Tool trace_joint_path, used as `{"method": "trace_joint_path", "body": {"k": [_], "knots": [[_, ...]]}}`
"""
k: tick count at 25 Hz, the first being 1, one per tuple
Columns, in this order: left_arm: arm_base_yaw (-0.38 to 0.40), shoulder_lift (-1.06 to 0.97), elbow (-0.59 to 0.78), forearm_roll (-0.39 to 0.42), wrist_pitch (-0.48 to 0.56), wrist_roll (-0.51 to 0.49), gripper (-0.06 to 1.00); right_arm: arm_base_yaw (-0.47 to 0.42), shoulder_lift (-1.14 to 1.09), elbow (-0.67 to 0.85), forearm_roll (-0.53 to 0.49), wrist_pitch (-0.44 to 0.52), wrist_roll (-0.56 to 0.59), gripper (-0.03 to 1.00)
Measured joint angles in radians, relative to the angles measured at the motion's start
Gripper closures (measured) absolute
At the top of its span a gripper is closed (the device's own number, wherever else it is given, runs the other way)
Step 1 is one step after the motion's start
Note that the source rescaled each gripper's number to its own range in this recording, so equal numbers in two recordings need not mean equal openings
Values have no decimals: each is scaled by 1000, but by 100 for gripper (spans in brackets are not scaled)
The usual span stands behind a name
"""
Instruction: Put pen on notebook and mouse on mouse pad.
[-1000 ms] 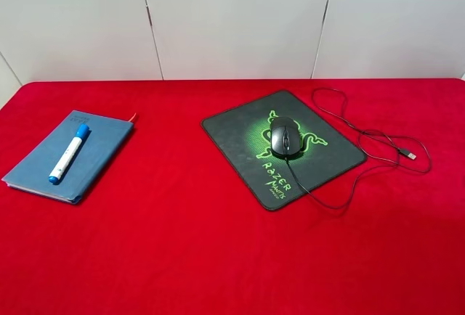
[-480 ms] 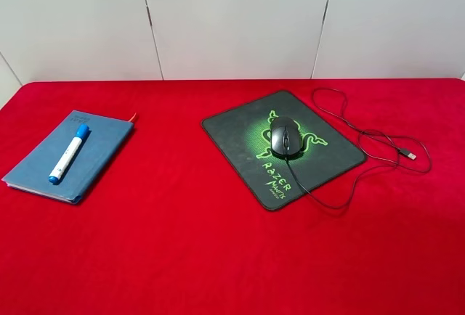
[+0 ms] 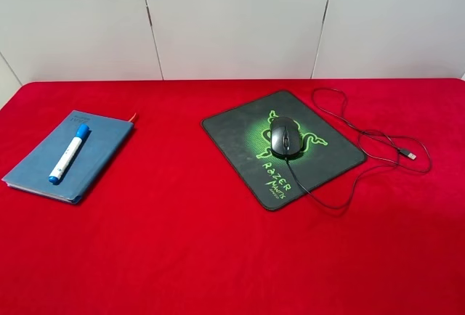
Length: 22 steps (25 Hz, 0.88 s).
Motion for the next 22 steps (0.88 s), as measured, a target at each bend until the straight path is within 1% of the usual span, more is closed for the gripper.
{"method": "trace_joint_path", "body": {"k": [13,18,22], "knots": [[0,0,0,0,0,0,-6,0,0,1,-1,-1,-8,-3],[0,0,0,0,0,0,-5,0,0,1,0,0,37,-3],[0,0,0,0,0,0,-5,0,0,1,0,0,46,-3]]}}
